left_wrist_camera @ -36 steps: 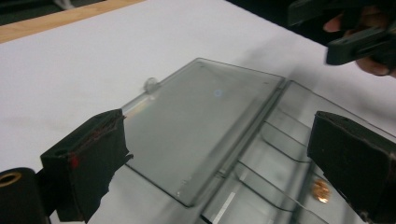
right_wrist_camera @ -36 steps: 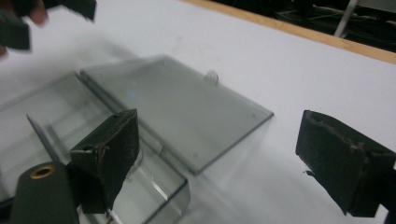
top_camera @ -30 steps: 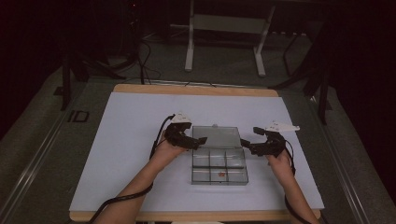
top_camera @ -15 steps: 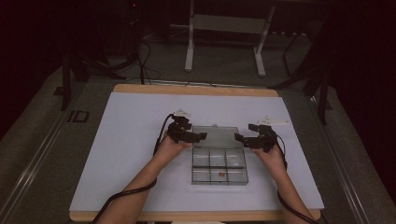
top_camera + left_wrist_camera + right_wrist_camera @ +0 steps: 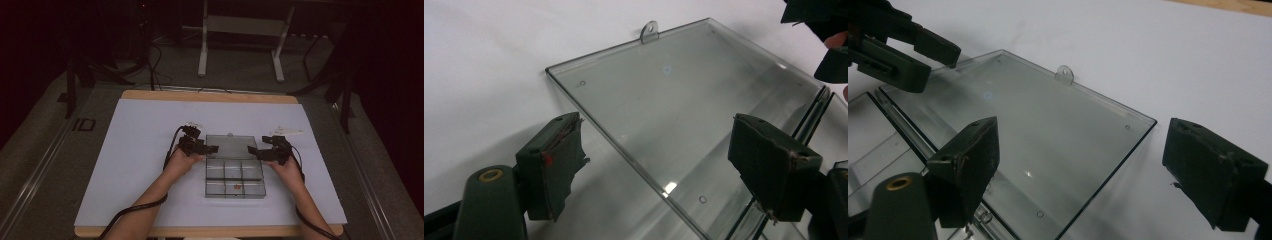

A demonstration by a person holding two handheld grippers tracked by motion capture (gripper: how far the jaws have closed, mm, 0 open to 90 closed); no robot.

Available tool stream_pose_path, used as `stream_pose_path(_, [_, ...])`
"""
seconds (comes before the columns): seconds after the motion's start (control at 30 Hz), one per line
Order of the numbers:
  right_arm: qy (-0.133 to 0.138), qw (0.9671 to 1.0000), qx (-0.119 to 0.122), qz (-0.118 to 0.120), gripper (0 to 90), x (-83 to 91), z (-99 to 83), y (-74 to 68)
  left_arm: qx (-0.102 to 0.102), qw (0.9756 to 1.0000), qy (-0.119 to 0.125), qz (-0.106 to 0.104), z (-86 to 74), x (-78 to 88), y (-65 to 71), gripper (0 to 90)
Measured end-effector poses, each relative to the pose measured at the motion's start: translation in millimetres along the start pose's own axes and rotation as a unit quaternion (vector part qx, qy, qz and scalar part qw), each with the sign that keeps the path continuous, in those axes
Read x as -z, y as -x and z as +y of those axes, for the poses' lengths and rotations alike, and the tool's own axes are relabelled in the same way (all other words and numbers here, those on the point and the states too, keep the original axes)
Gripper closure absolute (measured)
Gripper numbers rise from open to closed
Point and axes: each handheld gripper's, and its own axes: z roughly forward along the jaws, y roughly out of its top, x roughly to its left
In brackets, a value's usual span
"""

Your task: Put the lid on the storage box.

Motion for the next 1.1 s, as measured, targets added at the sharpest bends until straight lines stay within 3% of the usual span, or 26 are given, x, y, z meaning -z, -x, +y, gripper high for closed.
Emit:
stream_pose_path(0.1, [-0.006, 1.0, 0.003, -0.005, 20.5, -2.6, -0.6, -0.9, 0.007, 0.9999, -0.011, -0.006, -2.0, -2.9, -0.7, 22.5])
stream_pose_path(0.53, [-0.017, 0.9999, 0.002, 0.004, 20.4, -5.3, -3.1, -0.7, 0.052, 0.9971, -0.024, -0.05, -1.7, -5.2, -7.3, 29.3])
stream_pose_path(0.6, [-0.017, 0.9998, -0.001, 0.004, 20.5, -5.4, -4.2, 0.2, 0.05, 0.9972, -0.023, -0.051, -1.9, -5.0, -7.4, 31.5])
stream_pose_path(0.8, [-0.019, 0.9998, -0.004, 0.001, 20.5, -4.9, -5.8, 2.5, 0.016, 0.9992, -0.01, -0.036, 0.3, -0.7, -0.2, 35.9])
stream_pose_path(1.1, [-0.018, 0.9998, -0.009, 0.007, 22.6, -2.5, -5.0, 3.8, -0.011, 0.9995, 0.01, -0.027, 0.0, 5.4, 7.7, 43.7])
